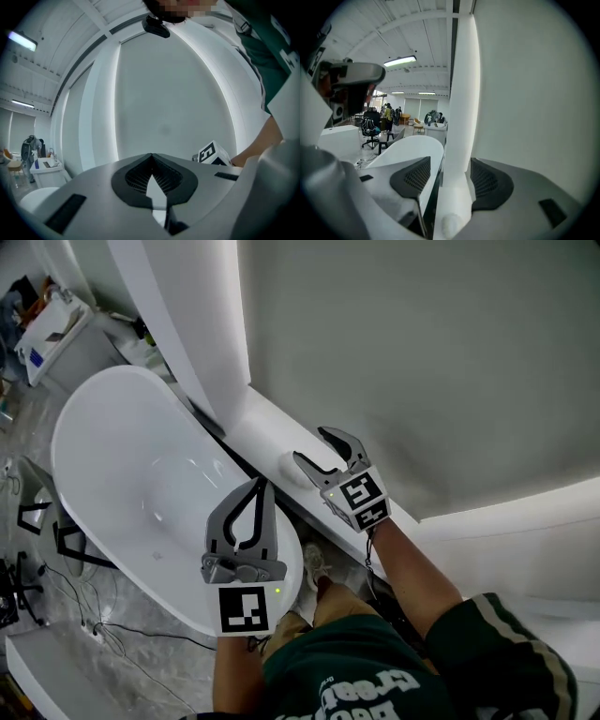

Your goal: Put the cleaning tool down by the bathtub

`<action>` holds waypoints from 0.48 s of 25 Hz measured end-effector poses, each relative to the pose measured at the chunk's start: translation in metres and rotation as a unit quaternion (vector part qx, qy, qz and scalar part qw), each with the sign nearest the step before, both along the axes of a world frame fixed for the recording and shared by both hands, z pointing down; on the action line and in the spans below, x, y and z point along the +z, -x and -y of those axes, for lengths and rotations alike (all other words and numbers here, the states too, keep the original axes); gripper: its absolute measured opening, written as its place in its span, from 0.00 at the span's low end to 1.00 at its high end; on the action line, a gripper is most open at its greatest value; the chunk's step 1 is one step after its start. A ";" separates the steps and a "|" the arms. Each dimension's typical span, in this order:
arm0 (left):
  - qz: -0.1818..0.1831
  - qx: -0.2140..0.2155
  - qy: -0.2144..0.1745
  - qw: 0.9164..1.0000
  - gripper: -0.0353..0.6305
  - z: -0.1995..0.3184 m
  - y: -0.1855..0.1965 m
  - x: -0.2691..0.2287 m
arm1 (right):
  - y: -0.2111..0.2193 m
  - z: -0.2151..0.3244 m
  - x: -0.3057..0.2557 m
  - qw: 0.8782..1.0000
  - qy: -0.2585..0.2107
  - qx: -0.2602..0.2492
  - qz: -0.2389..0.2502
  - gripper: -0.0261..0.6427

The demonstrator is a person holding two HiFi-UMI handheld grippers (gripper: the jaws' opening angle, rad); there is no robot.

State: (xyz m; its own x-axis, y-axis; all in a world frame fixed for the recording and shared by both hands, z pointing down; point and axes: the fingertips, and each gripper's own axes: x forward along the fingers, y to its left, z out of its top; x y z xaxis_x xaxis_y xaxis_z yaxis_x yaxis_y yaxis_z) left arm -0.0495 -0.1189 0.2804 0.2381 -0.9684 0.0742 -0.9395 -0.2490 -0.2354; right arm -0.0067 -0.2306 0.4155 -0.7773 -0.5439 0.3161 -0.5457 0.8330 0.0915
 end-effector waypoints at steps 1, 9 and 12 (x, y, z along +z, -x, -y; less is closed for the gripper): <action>0.002 0.005 -0.003 1.000 0.06 -0.005 -0.001 -0.007 | -0.003 -0.011 -0.019 1.000 -0.011 0.003 0.011 0.42; -0.015 0.037 -0.033 0.999 0.06 -0.037 -0.004 -0.057 | -0.015 -0.077 -0.135 0.991 -0.101 0.031 0.079 0.42; 0.005 0.052 -0.045 0.998 0.06 -0.046 -0.006 -0.075 | -0.018 -0.103 -0.178 0.984 -0.136 0.032 0.110 0.42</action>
